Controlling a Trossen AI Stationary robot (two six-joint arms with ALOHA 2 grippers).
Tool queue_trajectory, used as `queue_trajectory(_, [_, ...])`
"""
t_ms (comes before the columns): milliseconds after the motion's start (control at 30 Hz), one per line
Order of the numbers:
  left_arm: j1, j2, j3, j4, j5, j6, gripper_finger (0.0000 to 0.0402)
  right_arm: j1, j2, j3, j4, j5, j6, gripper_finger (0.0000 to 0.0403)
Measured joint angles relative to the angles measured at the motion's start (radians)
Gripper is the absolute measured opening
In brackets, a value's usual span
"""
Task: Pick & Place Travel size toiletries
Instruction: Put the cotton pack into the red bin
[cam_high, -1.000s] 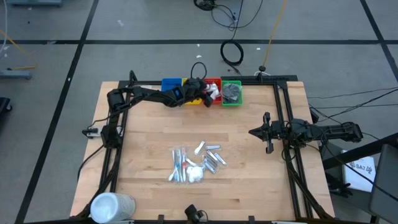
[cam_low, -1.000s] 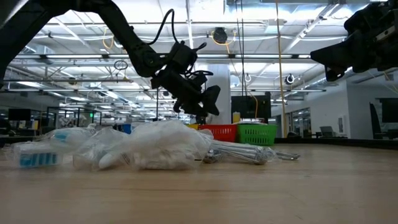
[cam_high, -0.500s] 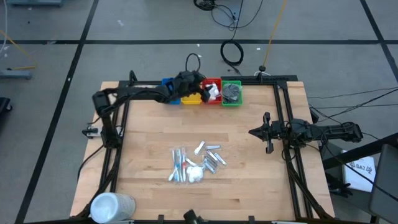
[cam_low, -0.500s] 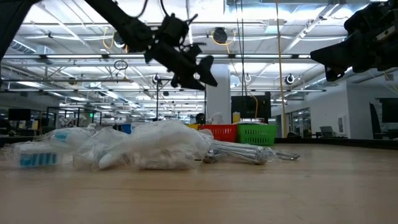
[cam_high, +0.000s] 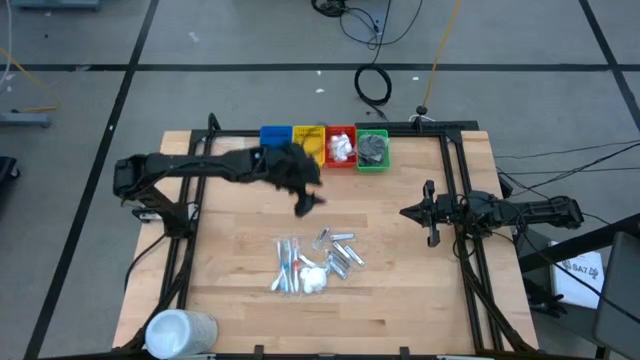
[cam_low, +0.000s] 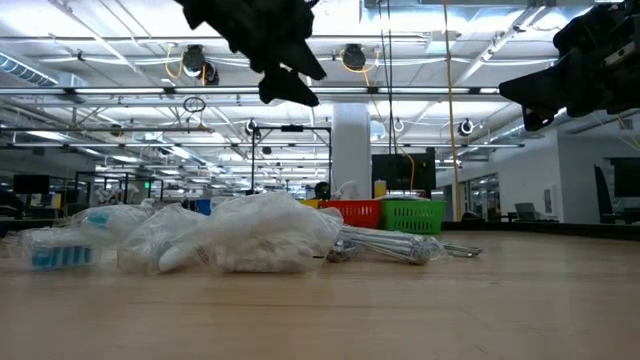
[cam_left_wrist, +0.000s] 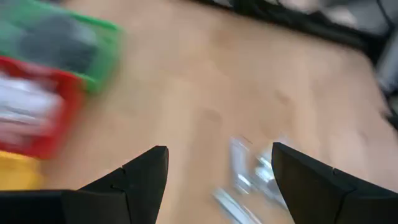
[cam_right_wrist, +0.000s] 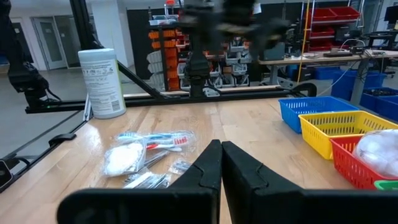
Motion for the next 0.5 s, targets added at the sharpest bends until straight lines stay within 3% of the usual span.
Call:
queue_trajectory(100, [-0.115, 0.008, 0.0, -0.022, -0.004, 0.014, 0.028, 0.0, 0.0, 0.0, 0.0, 0.0, 0.0, 0.0004])
queue_trajectory(300, [-0.335, 0.068, 0.0, -0.015, -0.172, 0.049, 0.028, 0.0, 0.0, 0.0, 0.0, 0.0, 0.0, 0.0004])
queue_trajectory(500, [-0.488, 0.143, 0.0, -0.016, -0.3, -0.103, 0.028, 0.0, 0.0, 0.0, 0.0, 0.0, 0.0, 0.0004])
